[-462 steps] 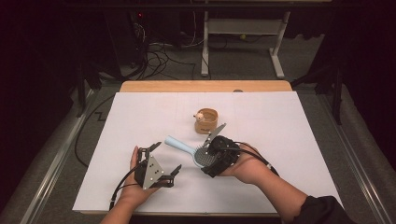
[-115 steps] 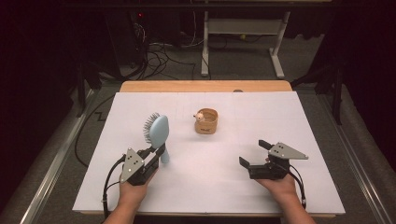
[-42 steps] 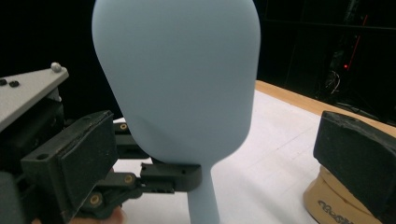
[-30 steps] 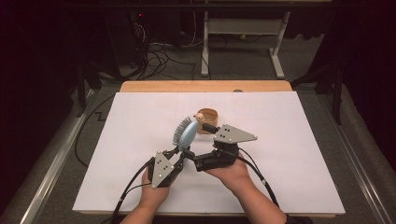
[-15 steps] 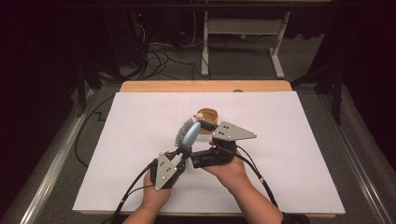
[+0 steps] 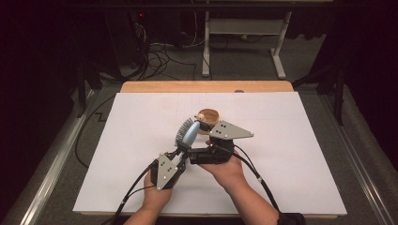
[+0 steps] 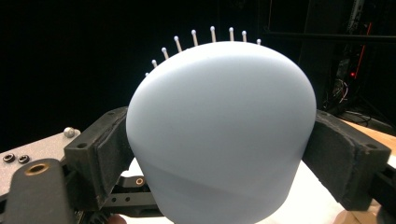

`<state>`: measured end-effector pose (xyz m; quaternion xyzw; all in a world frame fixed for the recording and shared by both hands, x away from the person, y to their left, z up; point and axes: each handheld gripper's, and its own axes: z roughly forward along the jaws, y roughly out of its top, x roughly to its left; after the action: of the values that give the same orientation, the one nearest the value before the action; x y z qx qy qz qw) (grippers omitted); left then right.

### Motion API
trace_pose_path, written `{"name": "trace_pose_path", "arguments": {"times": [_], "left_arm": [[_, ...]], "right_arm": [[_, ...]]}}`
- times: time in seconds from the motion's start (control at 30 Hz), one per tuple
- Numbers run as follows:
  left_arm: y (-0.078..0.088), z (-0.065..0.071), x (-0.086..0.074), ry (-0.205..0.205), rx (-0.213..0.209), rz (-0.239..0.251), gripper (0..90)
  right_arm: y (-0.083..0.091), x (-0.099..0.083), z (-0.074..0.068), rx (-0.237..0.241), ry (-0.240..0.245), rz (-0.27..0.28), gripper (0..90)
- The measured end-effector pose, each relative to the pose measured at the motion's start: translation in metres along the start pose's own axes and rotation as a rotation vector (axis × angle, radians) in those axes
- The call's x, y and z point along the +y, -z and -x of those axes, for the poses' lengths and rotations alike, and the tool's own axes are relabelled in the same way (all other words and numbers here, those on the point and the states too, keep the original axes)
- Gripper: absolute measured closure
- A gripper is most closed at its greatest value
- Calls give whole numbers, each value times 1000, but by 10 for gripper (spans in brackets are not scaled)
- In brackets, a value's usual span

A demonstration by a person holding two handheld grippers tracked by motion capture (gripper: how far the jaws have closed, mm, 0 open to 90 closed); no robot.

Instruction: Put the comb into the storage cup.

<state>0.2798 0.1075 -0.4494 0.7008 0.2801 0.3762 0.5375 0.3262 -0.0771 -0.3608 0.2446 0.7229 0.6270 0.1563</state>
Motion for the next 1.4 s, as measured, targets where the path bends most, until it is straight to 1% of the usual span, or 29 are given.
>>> {"name": "trace_pose_path", "arguments": {"times": [0.03,0.17,0.4,0.67,0.87,1.0,1.1,1.2,1.27,1.33,1.4], "left_arm": [[0,1,0,13,-2,-7,774],[0,1,-1,19,1,-3,775],[0,0,-1,18,10,-11,775],[0,0,-2,19,6,-12,775],[0,-1,-2,23,-8,-6,773],[0,-1,-2,29,-7,-2,771],[0,-2,-2,33,-16,-6,767],[0,-2,-2,39,-24,-6,763],[-1,-1,-2,51,-26,-1,761],[0,-2,-2,46,-34,-10,758],[-1,-3,-2,51,-40,-12,755]], "right_arm": [[0,0,0,-2,-1,-2,145],[-1,1,-1,-6,-3,3,156],[-3,-1,-1,-16,-10,8,178],[-3,0,0,-23,-20,-1,187],[-2,1,-2,-33,16,-10,194],[-2,2,-4,-37,25,-11,197],[-2,3,-5,-38,42,-20,199],[-1,3,-5,-41,45,-22,200],[-1,3,-5,-41,48,-24,201],[-1,3,-5,-41,49,-25,202],[-1,3,-5,-41,56,-26,203]]}}
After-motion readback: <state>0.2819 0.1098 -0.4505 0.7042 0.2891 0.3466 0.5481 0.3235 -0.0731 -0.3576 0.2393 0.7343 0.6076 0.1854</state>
